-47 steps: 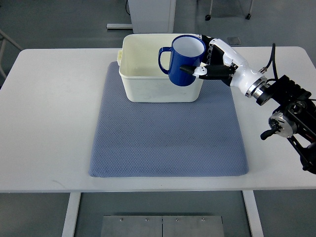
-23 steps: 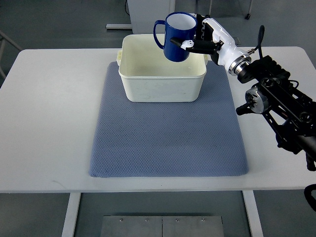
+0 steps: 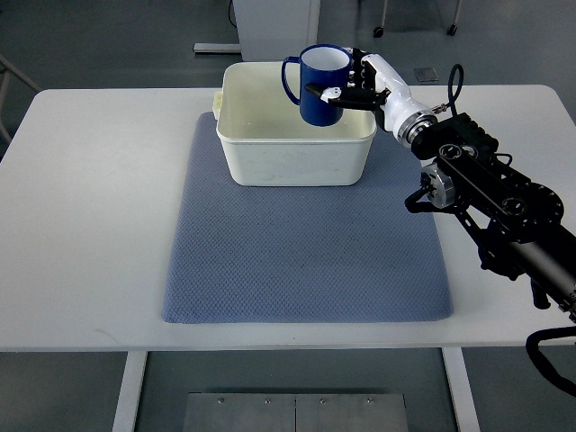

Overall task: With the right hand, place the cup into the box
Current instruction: 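Lower the mug into the box and open the right hand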

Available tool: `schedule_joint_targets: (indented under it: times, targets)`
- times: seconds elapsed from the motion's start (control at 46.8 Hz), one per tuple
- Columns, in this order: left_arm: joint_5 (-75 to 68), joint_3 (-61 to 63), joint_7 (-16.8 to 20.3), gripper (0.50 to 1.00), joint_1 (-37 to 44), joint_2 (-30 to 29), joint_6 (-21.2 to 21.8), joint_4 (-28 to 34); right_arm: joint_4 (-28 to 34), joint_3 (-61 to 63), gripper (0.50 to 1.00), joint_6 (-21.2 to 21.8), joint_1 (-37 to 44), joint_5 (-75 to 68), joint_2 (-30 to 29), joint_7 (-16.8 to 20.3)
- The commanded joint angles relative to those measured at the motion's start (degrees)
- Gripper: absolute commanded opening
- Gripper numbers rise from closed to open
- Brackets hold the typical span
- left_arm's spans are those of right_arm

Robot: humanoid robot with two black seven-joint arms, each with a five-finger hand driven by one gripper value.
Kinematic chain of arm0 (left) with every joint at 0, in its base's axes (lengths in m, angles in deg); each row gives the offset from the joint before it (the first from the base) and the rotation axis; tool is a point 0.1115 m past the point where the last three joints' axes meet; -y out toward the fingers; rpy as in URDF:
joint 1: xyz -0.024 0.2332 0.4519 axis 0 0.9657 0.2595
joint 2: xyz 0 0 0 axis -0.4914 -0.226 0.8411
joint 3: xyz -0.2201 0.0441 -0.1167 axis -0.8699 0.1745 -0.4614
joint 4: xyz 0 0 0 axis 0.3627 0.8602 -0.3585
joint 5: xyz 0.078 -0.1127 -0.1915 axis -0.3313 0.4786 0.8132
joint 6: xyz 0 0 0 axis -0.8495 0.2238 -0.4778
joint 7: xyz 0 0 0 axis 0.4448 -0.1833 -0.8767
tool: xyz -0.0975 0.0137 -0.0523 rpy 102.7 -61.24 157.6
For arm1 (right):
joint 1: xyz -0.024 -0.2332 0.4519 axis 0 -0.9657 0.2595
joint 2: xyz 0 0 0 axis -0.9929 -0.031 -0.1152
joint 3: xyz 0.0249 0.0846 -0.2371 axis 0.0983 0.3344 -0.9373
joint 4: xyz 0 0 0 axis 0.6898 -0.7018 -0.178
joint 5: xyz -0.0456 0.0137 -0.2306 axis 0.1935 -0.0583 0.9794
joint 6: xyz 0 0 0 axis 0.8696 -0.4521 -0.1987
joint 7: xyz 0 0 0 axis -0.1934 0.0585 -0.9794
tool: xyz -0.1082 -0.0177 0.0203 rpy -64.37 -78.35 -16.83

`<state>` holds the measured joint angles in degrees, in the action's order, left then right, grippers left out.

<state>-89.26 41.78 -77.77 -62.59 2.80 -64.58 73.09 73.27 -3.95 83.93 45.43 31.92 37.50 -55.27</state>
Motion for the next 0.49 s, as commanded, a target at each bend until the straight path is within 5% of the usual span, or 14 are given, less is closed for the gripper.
schedule_joint_targets:
  times: [0.0, 0.278, 0.427, 0.47]
  targets:
    - [0.0, -0.06, 0.01, 1.0, 0.0, 0.0, 0.0, 0.01, -0.22, 0.0, 0.5, 0.0, 0.01, 0.0, -0.03, -0.08]
    - [0.0, -0.06, 0.01, 1.0, 0.0, 0.0, 0.0, 0.01, -0.13, 0.08, 0.5, 0.08, -0.17, -0.35, -0.12, -0.6]
    - [0.0, -0.06, 0.01, 1.0, 0.0, 0.0, 0.0, 0.01, -0.04, 0.08, 0.771, 0.0, -0.17, -0.35, -0.12, -0.69]
    - [0.0, 0.03, 0.01, 1.0, 0.0, 0.0, 0.0, 0.01, -0.04, 0.08, 0.815, 0.08, -0.17, -0.35, -0.21, -0.69]
